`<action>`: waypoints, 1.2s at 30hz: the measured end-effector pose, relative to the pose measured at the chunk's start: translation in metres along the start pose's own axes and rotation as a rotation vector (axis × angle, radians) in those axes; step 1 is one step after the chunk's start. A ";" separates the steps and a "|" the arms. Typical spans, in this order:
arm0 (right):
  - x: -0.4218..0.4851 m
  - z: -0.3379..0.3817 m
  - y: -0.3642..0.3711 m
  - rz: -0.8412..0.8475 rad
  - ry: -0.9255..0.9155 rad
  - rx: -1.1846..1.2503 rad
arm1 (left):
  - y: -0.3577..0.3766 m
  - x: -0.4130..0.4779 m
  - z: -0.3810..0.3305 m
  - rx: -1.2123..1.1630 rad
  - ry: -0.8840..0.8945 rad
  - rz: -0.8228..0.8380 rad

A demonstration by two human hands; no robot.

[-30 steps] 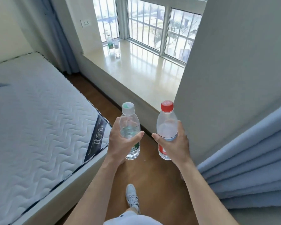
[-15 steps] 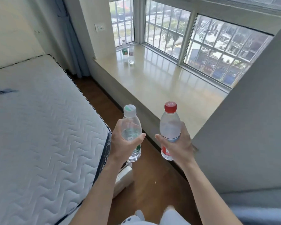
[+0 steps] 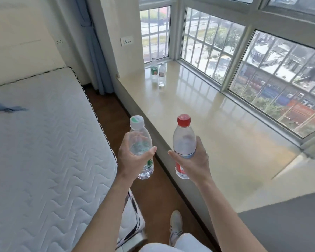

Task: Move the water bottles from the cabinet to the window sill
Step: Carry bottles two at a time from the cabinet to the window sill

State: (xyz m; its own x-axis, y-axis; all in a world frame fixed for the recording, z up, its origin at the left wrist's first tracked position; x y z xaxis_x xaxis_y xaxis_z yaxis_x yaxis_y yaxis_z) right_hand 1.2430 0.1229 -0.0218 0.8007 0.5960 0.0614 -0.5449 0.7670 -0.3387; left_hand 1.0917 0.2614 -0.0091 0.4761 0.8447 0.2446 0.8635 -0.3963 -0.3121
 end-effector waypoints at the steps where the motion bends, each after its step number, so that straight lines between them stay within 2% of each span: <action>1: 0.023 0.001 0.002 0.017 0.002 0.011 | 0.006 0.018 0.000 0.004 -0.014 -0.018; 6: 0.125 0.010 0.021 0.106 -0.003 0.035 | 0.023 0.087 -0.003 0.016 -0.034 -0.126; 10: 0.172 0.010 0.052 0.188 -0.003 0.075 | 0.020 0.121 0.006 0.019 -0.089 -0.186; 22: 0.290 0.018 0.186 0.399 -0.045 0.048 | -0.026 0.244 0.092 0.062 -0.234 -0.389; 36: 0.480 0.095 0.404 0.394 -0.060 0.064 | -0.135 0.508 0.185 0.040 -0.222 -0.337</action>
State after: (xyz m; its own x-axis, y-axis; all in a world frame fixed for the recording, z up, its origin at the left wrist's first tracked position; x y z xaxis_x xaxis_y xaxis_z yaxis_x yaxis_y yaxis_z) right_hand 1.3839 0.7416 -0.0403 0.5120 0.8590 -0.0059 -0.8234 0.4888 -0.2884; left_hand 1.1861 0.8108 -0.0129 0.1156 0.9839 0.1361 0.9559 -0.0730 -0.2844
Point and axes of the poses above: each hand's wrist, its own x-axis towards the middle knuckle, its own y-axis out of the palm, z = x × y, the point moved 4 cm from there along x, towards the middle knuckle, and after that the axes turned 3 degrees about y, right-handed, at the moved point
